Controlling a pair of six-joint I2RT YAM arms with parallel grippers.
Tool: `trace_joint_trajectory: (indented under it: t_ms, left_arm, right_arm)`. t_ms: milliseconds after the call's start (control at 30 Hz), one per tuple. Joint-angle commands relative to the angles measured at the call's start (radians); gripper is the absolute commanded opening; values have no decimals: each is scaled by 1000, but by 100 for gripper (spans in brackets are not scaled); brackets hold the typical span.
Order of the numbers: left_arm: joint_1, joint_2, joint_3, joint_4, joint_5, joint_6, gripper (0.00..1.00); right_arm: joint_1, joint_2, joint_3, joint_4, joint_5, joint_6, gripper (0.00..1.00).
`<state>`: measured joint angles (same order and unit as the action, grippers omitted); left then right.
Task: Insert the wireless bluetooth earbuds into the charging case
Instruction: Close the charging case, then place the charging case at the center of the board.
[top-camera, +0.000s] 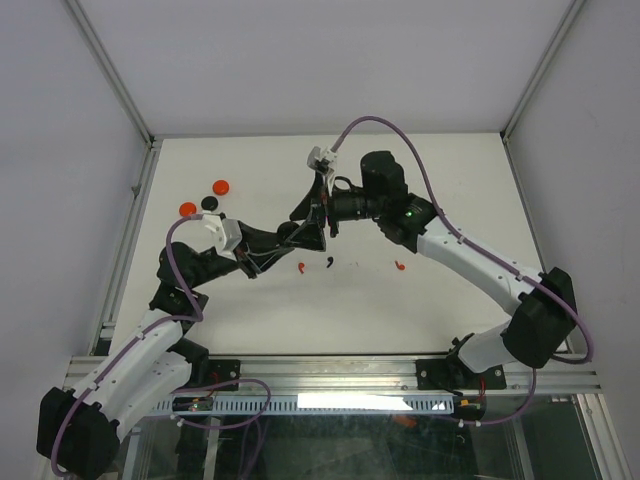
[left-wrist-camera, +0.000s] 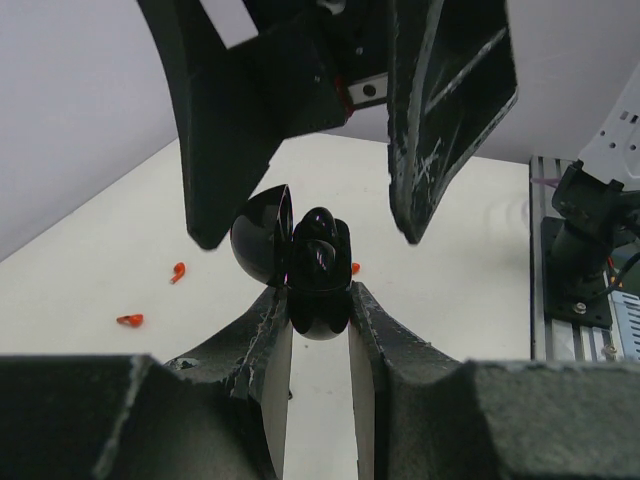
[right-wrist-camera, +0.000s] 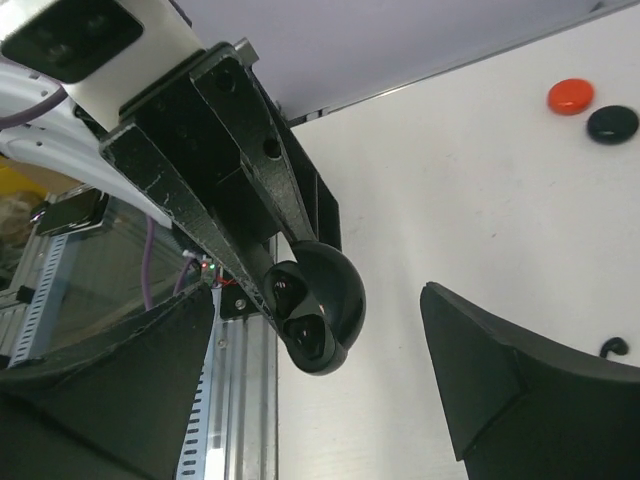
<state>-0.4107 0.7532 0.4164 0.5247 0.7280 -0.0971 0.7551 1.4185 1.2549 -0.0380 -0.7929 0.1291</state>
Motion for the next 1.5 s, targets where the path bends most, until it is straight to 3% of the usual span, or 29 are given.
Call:
trace_joint_trajectory:
  t_ms: [0,300,567,733,1033,1200,1467]
  left_arm:
    - [9,1,24,78,44,-21,0]
    - [17,50,62,5,-3,-44,0]
    - [19,76,82,-31,-23,-66,0]
    - [19,114,119,-107,-56,-92,0]
    - [10,235,173,-239,-14,-340,0]
    - [-78,331,186,-347,-61,-378,0]
    - [-282,516,160,-342,-179,-470,5]
  right_arm:
    - [0,30,48,83,-165,75,87]
    - [-11,-22,17,126,-256,68,84]
    - [-52,-78,-35,132,-234,47,83]
    - [-59,-141,-72,15,36,-18,84]
    - [-60,-277,-228,-124,494,-17,86]
    - [-60,-371,-352,-119,641,1,87]
    - [-60,-458,-460,-108,751,9,87]
